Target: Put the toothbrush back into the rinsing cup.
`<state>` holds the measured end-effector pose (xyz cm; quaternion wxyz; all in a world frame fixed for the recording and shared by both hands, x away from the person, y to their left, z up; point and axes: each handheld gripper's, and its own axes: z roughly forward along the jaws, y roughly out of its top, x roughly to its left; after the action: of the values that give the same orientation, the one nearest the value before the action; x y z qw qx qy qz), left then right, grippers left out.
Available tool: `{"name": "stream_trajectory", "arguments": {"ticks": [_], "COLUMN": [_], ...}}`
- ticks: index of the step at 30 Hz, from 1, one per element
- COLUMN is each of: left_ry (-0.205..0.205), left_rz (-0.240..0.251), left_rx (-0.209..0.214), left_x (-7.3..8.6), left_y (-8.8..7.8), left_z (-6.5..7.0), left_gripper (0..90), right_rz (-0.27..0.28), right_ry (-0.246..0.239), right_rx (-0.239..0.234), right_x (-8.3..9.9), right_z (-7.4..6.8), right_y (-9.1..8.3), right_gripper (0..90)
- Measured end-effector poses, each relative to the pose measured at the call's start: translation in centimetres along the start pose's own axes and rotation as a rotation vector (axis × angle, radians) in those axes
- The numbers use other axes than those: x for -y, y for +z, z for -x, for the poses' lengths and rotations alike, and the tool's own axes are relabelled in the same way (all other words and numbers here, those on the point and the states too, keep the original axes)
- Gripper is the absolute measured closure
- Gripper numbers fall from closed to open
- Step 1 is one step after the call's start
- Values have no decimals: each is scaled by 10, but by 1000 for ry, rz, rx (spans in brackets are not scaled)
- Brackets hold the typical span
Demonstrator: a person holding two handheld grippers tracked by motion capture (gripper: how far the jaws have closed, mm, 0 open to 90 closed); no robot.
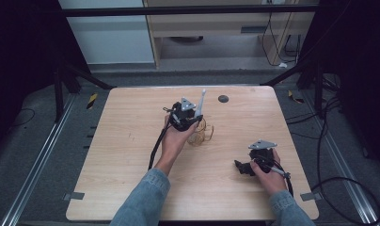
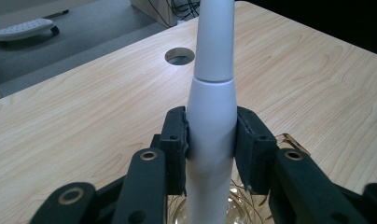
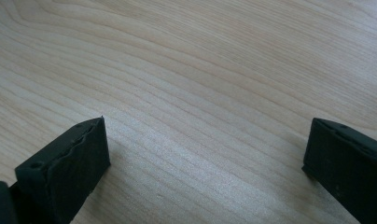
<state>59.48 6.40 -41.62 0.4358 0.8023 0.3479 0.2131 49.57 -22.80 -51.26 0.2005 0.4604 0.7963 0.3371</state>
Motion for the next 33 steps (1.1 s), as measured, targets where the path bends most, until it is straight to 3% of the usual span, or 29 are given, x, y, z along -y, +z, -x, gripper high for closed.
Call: {"name": "stream_trajectory", "arguments": {"ticks": [33], "left_ry": [-6], "left_rz": [-29], "left_rx": [7], "left_x": [-6], "left_y": [7], "left_z": [4], "left_gripper": [658], "right_rz": [1], "right_ry": [-5], "right_rx": [2], "right_x": [0], "right_z": [0], "right_y": [0], "right_gripper": [3]}}
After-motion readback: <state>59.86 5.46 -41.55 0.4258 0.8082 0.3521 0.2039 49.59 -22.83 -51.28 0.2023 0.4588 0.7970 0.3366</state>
